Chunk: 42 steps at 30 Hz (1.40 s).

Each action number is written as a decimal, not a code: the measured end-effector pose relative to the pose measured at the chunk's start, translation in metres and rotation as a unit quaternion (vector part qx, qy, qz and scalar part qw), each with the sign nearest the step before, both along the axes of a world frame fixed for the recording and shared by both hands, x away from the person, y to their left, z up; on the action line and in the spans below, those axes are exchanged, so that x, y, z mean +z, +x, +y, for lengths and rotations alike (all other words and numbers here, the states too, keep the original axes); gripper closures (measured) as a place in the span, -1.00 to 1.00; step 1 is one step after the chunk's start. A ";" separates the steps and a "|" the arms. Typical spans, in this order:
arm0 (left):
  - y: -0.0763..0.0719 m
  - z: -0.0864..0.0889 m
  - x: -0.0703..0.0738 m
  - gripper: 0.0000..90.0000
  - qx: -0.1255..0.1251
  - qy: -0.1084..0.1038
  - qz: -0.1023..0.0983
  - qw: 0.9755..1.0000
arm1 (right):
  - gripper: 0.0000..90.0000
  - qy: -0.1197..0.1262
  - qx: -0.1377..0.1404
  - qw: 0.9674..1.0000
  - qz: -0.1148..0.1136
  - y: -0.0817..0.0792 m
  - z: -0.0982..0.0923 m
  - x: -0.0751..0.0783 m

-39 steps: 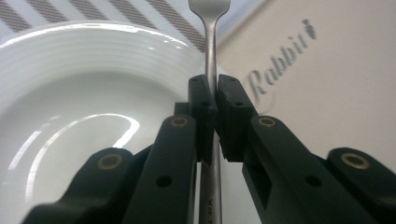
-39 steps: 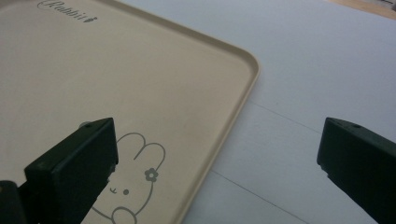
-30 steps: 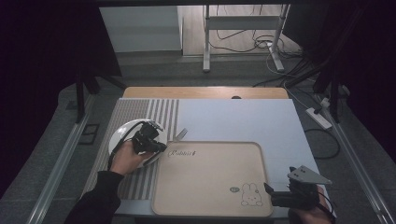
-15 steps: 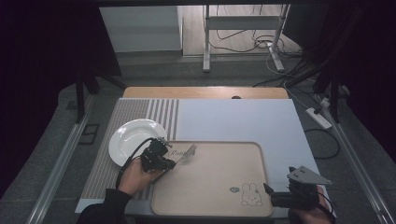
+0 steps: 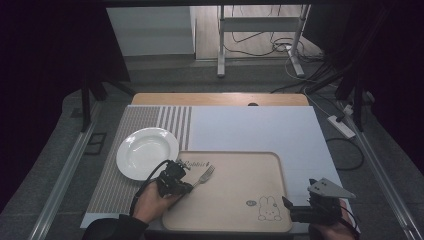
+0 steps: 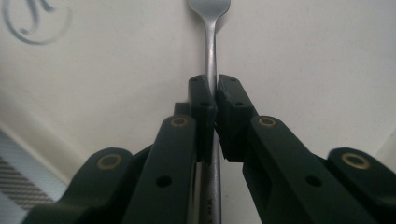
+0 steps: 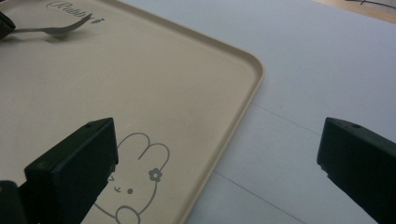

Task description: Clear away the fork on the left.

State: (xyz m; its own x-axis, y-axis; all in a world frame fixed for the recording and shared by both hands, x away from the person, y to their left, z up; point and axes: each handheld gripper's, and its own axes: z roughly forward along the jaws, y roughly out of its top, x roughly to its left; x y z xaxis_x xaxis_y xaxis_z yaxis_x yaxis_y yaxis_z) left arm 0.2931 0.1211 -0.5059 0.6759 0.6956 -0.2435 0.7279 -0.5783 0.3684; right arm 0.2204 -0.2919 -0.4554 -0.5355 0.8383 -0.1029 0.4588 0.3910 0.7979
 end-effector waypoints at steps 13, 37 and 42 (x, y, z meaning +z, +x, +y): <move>0.002 -0.009 0.002 0.85 -0.018 0.008 -0.014 1.000 | -1.00 0.000 0.000 1.000 0.000 0.000 0.000 0.000; 0.017 -0.044 -0.003 0.97 -0.065 0.007 -0.044 0.997 | -1.00 -0.002 0.001 1.000 0.000 0.000 0.000 0.000; 0.019 -0.039 -0.003 0.97 -0.057 0.007 -0.045 0.997 | -1.00 -0.001 0.002 1.000 0.002 0.000 0.000 0.000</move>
